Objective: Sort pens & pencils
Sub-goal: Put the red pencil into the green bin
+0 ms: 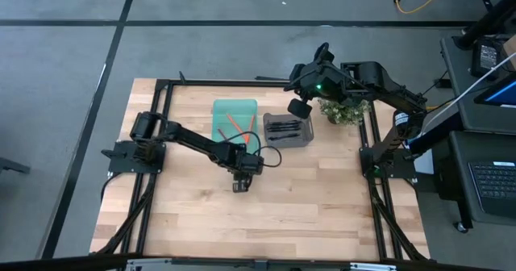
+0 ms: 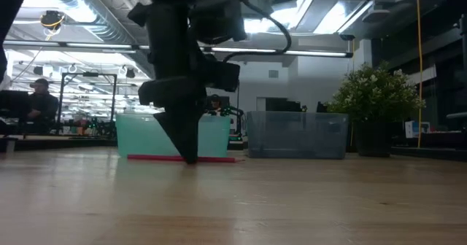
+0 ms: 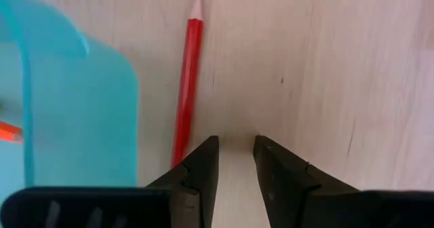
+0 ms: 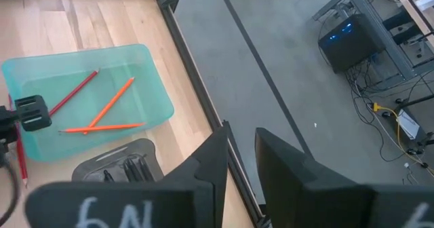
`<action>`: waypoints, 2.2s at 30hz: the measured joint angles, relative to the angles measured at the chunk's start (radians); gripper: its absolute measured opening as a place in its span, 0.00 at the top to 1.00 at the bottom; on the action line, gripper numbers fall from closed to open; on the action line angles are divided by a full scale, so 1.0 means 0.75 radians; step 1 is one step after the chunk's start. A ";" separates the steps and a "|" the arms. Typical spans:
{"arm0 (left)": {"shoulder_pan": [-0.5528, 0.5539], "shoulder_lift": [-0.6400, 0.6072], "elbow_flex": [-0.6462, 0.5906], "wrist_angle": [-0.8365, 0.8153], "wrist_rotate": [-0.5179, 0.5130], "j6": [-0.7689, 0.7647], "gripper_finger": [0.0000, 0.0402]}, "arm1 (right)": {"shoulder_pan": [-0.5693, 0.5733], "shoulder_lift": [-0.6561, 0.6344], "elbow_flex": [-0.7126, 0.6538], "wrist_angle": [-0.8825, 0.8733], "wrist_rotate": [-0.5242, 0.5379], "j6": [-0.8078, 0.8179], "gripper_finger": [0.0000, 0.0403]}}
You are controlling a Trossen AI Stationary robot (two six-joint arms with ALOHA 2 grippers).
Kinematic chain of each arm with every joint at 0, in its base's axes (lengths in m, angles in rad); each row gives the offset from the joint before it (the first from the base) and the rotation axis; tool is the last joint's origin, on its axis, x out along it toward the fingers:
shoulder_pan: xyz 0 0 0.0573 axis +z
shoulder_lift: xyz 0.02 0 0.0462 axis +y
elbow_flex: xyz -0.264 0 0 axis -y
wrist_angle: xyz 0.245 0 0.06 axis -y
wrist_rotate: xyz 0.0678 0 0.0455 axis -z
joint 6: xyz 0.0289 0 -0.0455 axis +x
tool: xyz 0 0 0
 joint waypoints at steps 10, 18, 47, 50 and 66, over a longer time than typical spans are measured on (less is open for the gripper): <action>-0.066 0.006 0.163 -0.050 -0.144 0.082 0.81 | 0.000 0.000 0.000 0.003 -0.002 0.003 0.81; -0.084 0.006 0.163 -0.044 -0.057 -0.008 0.85 | 0.000 0.000 0.000 -0.008 -0.037 0.034 0.81; -0.261 -0.604 0.082 -0.978 -0.633 -0.665 0.85 | 0.110 0.008 -1.304 1.053 -0.903 0.043 0.81; -0.248 -0.637 0.054 -0.994 -0.683 -0.640 0.87 | 0.117 0.059 -1.341 1.217 -1.003 0.063 0.81; -0.114 -0.635 -0.113 -1.001 -0.756 -0.571 0.86 | 0.119 0.392 -1.201 1.192 -1.027 0.067 0.81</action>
